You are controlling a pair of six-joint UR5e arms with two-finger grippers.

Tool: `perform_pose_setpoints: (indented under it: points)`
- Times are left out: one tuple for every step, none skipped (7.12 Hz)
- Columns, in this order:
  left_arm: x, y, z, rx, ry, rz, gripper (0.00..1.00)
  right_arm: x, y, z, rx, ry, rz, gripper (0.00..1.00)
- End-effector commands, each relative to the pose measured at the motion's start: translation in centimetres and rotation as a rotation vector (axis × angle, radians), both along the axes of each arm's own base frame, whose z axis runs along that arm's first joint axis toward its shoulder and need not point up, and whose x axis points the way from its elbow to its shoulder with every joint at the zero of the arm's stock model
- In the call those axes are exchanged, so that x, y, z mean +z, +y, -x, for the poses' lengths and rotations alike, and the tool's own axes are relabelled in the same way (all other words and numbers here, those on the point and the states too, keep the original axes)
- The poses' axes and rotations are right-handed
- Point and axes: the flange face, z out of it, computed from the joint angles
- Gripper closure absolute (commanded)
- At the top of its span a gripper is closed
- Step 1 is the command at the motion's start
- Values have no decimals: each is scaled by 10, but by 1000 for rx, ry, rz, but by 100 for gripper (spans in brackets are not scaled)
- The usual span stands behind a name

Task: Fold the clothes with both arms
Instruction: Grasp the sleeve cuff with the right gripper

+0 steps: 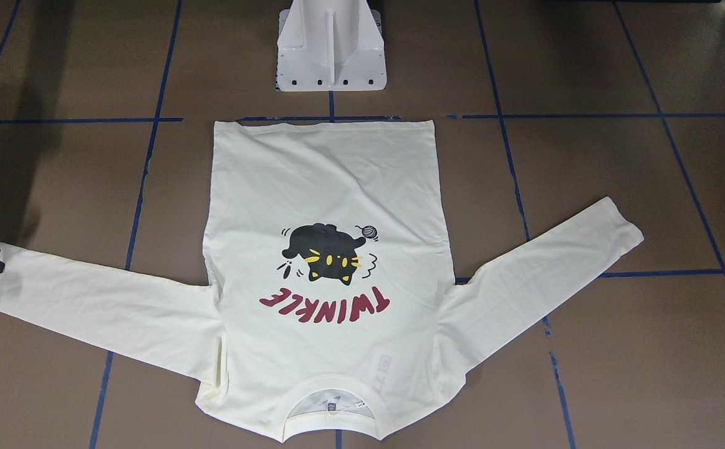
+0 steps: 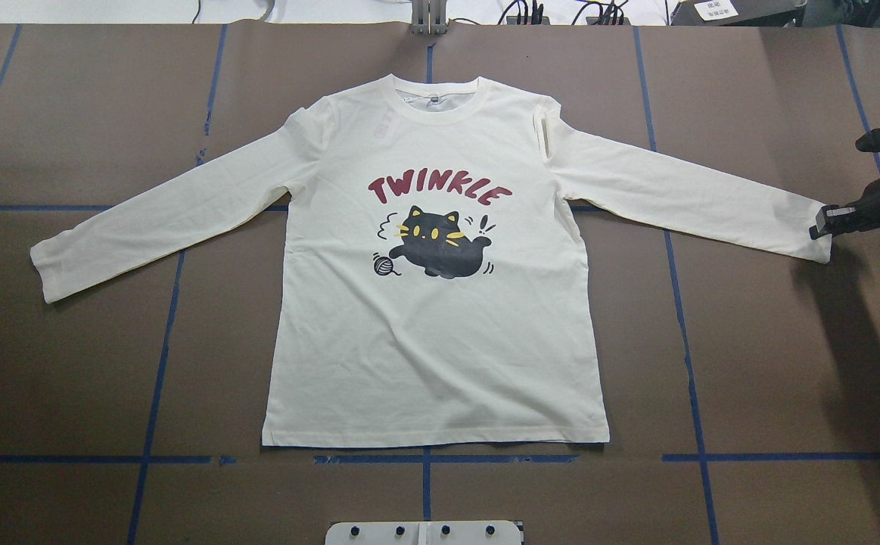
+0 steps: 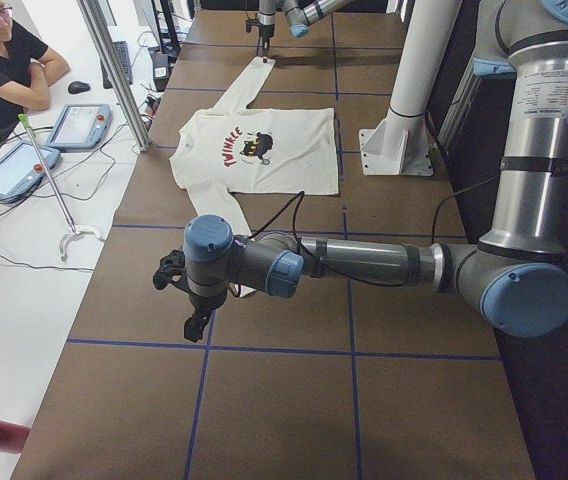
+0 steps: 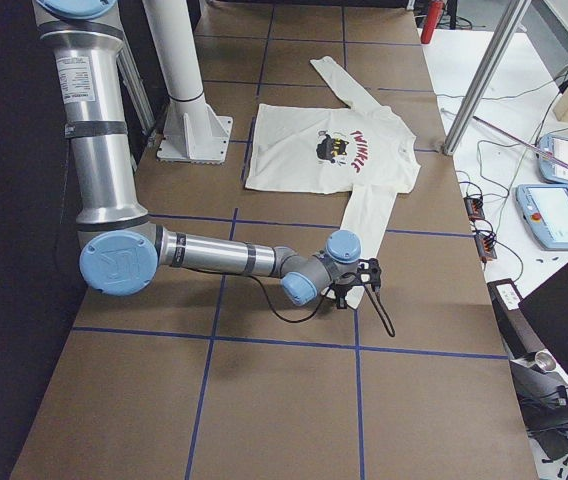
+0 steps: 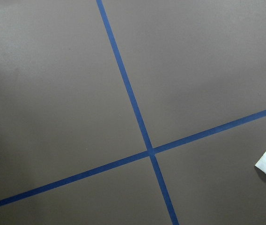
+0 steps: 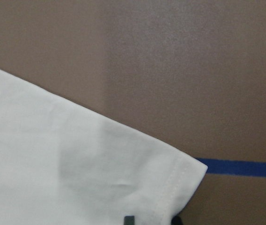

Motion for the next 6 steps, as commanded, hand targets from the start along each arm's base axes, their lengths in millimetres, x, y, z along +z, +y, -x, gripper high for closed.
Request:
perform_pose_setpoints:
  points:
    - [-1, 0, 0, 0, 0, -1, 0, -14, -12, 3, 0, -9, -4, 100]
    - [-1, 0, 0, 0, 0, -1, 0, -22, -14, 3, 0, -13, 1, 100]
    - [1, 1, 0, 0, 0, 2, 0, -43, -17, -3, 2, -46, -25, 100]
    - [2, 1, 0, 0, 0, 3, 0, -79, -18, -7, -2, -105, -59, 100]
    - [2, 1, 0, 0, 0, 3, 0, -101, -18, -5, 0, -157, -48, 100]
    - [2, 1, 0, 0, 0, 3, 0, -168, -41, 6, 10, -238, -76, 100]
